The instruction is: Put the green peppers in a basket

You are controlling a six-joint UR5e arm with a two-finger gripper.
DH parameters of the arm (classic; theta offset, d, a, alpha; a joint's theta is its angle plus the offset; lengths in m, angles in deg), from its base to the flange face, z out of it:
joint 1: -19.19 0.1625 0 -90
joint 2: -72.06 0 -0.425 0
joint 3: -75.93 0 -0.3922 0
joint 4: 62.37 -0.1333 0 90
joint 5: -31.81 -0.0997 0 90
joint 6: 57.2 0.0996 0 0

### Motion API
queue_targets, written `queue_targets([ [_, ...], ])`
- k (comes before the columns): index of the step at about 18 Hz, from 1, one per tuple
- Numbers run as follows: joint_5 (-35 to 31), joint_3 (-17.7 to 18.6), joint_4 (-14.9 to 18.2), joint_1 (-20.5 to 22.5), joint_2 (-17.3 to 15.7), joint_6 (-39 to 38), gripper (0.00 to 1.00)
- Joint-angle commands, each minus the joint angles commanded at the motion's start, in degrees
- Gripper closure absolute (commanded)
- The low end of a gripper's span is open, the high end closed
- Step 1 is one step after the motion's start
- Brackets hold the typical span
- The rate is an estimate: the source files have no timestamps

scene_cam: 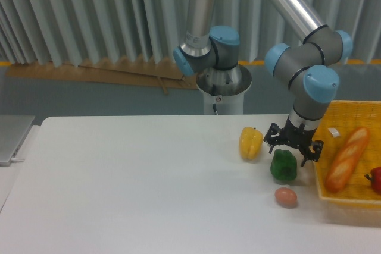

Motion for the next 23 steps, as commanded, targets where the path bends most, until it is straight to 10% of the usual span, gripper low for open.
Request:
queue_targets([
  [20,-0.09,1.41,-3.25,-0.62,1.5,5.26,0.0],
  [23,-0.17,1.32,-3.25,-0.62,1.5,6.15,0.26],
])
